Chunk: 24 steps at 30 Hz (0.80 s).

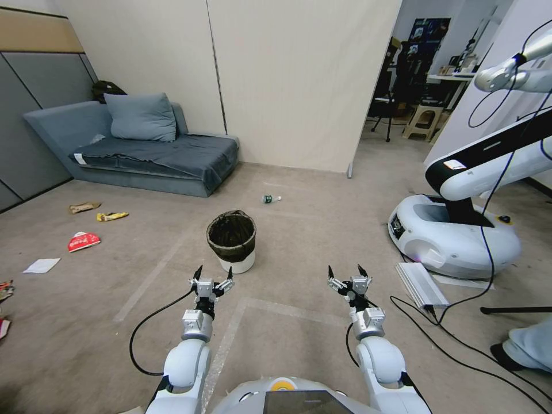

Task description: Pick up the trash bin, then pick up the garbage from the floor and place it into the trash bin.

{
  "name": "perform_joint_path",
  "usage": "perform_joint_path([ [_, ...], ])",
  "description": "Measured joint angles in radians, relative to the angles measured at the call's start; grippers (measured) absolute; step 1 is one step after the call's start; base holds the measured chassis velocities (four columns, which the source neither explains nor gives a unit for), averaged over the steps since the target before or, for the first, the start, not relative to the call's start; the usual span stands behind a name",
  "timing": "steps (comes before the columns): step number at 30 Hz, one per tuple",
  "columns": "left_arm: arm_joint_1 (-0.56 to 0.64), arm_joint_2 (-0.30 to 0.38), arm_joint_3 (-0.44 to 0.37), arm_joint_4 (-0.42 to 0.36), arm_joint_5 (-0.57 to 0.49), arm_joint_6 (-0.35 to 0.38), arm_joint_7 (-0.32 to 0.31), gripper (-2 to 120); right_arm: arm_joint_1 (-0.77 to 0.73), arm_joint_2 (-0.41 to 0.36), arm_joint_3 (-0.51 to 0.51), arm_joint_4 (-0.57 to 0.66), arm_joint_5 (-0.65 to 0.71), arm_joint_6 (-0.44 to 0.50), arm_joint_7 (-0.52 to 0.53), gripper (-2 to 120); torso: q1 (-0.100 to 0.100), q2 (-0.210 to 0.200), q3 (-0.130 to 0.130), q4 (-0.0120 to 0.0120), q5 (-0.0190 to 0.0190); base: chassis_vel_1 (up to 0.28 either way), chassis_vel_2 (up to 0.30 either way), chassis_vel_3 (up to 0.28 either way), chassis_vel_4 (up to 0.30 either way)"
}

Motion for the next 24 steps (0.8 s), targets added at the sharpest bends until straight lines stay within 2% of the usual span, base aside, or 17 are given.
perform_joint_path([
  [15,0.0,0.0,0.0,-0.002,0.0,0.002,-0.001,100,-0.006,0.001,0.0,0.01,-0.002,-0.001,0.001,100,0.0,0.0,0.0,0.0001,0.0,0.0,0.0,0.0,0.0],
  [17,0.002,0.001,0.0,-0.013,0.0,0.015,-0.006,100,-0.018,0.006,-0.001,0.034,-0.009,-0.004,0.003,100,0.0,0.0,0.0,0.0001,0.0,0.0,0.0,0.0,0.0],
  [20,0.012,0.01,-0.001,-0.085,-0.008,0.097,-0.041,100,-0.067,0.024,-0.006,0.124,-0.04,-0.02,0.013,100,0.0,0.0,0.0,-0.0001,0.0,0.0,0.0,0.0,0.0],
  [21,0.012,0.01,-0.001,-0.085,-0.008,0.097,-0.041,100,-0.067,0.024,-0.006,0.124,-0.04,-0.02,0.013,100,0.0,0.0,0.0,-0.0001,0.0,0.0,0.0,0.0,0.0],
  [22,0.018,0.015,-0.002,-0.121,-0.013,0.137,-0.056,100,-0.091,0.034,-0.009,0.172,-0.054,-0.028,0.019,100,0.0,0.0,0.0,0.0,-0.0001,0.0,0.0,0.0,0.0],
  [24,0.018,0.015,-0.002,-0.132,-0.013,0.145,-0.06,100,-0.1,0.035,-0.009,0.186,-0.057,-0.029,0.019,100,0.0,0.0,0.0,0.0001,-0.0001,0.0,0.0,0.0,0.0],
])
